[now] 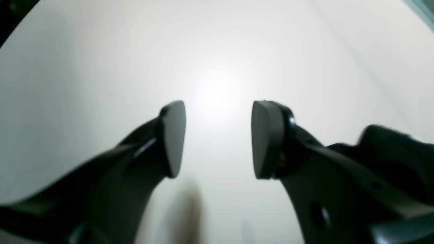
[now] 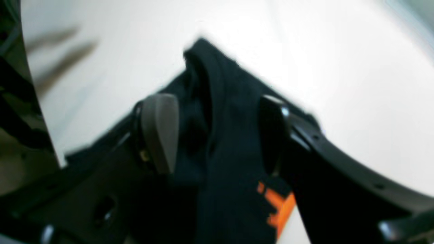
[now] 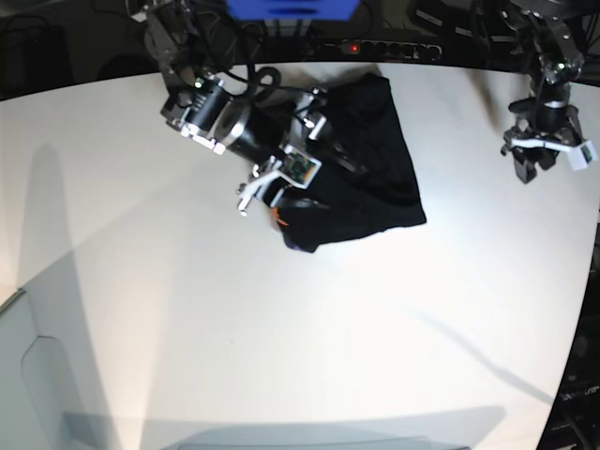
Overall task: Fold the T-shirt properly
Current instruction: 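Fold the held end over the bundle with the right gripper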
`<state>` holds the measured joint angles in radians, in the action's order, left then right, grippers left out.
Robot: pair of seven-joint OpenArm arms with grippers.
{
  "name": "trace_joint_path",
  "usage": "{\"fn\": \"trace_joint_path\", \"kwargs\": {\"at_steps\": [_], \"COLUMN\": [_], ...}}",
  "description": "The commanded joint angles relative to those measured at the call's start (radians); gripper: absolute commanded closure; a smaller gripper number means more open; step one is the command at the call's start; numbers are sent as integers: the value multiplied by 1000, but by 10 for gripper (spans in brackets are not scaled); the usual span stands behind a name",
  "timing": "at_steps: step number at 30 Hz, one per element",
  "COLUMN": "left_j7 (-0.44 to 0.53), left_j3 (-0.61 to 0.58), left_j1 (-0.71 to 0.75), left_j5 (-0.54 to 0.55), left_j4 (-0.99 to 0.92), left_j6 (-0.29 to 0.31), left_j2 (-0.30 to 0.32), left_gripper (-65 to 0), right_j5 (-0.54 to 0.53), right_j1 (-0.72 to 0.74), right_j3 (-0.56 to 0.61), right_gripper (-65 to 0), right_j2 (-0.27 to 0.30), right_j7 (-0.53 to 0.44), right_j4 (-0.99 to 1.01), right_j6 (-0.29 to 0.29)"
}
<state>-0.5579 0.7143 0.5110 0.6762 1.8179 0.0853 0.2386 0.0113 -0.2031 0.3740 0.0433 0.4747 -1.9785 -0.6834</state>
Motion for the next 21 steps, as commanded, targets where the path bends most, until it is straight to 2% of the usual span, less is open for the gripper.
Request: {"fn": "trace_joint_path", "kwargs": {"at_steps": [1, 4, 11, 14, 18, 21], "left_j7": [23, 23, 23, 23, 23, 23], "left_j3": [9, 11, 12, 12, 12, 12], "left_j1": [1, 7, 34, 33, 27, 25], "left_j5": [7, 7, 7, 7, 7, 7], "left_j4": [18, 18, 24, 24, 24, 26], "left_j6": [5, 5, 5, 5, 5, 5], "left_j2": [12, 12, 12, 12, 12, 12], "left_gripper": [-303, -303, -303, -303, -303, -303], "right_j5": [-14, -14, -12, -12, -12, -12], "right_j1": [24, 58, 77, 55, 50, 50], "right_j3": [0, -2, 9, 101, 291, 374], "right_gripper": [-377, -377, -377, -377, -377, -377], "right_j2": [-12, -29, -27, 16, 77, 86], "right_j7": [-18, -18, -27, -27, -27, -27], "right_j4": [2, 66, 216, 213, 181, 156], "right_j6": [-15, -15, -15, -15, -15, -15]}}
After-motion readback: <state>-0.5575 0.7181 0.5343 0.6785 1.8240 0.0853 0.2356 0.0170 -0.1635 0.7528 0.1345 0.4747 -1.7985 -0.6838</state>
